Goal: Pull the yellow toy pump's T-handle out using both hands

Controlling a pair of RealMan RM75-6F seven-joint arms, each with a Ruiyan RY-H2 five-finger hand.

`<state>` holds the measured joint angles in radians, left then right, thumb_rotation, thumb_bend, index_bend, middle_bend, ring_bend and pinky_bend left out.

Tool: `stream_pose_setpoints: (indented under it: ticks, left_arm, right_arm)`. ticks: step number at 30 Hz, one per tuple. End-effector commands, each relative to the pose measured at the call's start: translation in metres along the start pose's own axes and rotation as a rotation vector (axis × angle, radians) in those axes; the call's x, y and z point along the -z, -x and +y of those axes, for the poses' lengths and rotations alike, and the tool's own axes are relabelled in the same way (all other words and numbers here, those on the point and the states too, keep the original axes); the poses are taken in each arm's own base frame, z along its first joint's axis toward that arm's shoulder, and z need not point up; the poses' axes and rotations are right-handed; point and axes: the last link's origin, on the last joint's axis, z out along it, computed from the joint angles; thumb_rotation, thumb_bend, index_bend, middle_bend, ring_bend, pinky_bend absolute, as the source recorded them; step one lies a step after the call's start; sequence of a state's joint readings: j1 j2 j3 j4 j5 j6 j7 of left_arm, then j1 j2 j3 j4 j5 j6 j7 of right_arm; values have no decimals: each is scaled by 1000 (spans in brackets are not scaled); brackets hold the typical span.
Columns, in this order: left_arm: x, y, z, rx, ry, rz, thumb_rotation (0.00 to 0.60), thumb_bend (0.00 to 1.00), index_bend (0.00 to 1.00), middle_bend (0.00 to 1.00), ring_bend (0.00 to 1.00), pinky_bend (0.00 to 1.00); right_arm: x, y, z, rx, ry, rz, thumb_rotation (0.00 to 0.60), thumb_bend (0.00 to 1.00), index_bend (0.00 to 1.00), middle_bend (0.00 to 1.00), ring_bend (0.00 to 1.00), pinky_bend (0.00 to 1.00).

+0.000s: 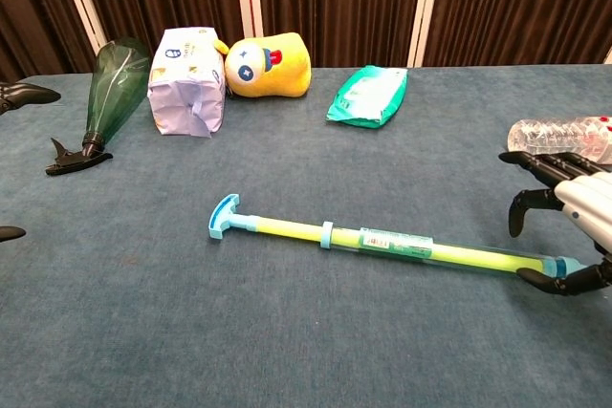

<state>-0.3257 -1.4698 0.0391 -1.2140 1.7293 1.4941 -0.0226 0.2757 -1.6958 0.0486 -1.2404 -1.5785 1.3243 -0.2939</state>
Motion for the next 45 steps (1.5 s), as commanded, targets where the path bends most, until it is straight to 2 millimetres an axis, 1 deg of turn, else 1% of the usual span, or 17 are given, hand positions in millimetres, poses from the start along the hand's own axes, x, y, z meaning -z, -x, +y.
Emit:
stream_pose_setpoints:
  ticks: [1, 11, 17, 20, 24, 34, 38, 41, 45]
  left_arm:
    - [-1, 0, -1, -3, -4, 2, 600, 0, 0, 40, 0, 62]
    - [-2, 2, -2, -14, -16, -1, 600, 0, 0, 41, 0, 62]
    - [-1, 1, -2, -14, -17, 2, 600, 0, 0, 41, 0, 62]
    - [-1, 1, -2, -15, -15, 5, 600, 0, 0, 41, 0, 62]
    - [0, 0, -2, -15, -15, 9, 600, 0, 0, 41, 0, 62]
    - [0, 0, -2, -21, -19, 10, 600, 0, 0, 41, 0, 62]
    - [0, 1, -2, -23, -20, 7, 600, 1, 4, 42, 0, 62]
    - [0, 2, -2, -25, -19, 4, 600, 31, 58, 45, 0, 62]
    - [-3, 6, -1, -29, -15, -9, 600, 97, 164, 59, 0, 62]
  right_arm:
    - [-4, 0, 1, 2, 3, -4, 600, 316, 461, 8, 0, 0]
    - [-6, 10, 6, -3, 11, -50, 600, 316, 461, 7, 0, 0]
    - [-5, 10, 8, -7, 14, -47, 600, 317, 464, 9, 0, 0]
    - [-4, 11, 9, -6, 16, -50, 600, 316, 495, 16, 0, 0]
    - [-5, 11, 10, -6, 18, -46, 600, 327, 568, 42, 0, 0]
    - [-5, 16, 17, 10, 39, -75, 600, 344, 603, 58, 0, 0]
    - [-6, 17, 18, 12, 44, -83, 600, 383, 629, 69, 0, 0]
    - [-5, 17, 19, 13, 44, -84, 600, 425, 661, 77, 0, 0]
    - [-5, 18, 19, 18, 41, -92, 600, 461, 707, 91, 0, 0]
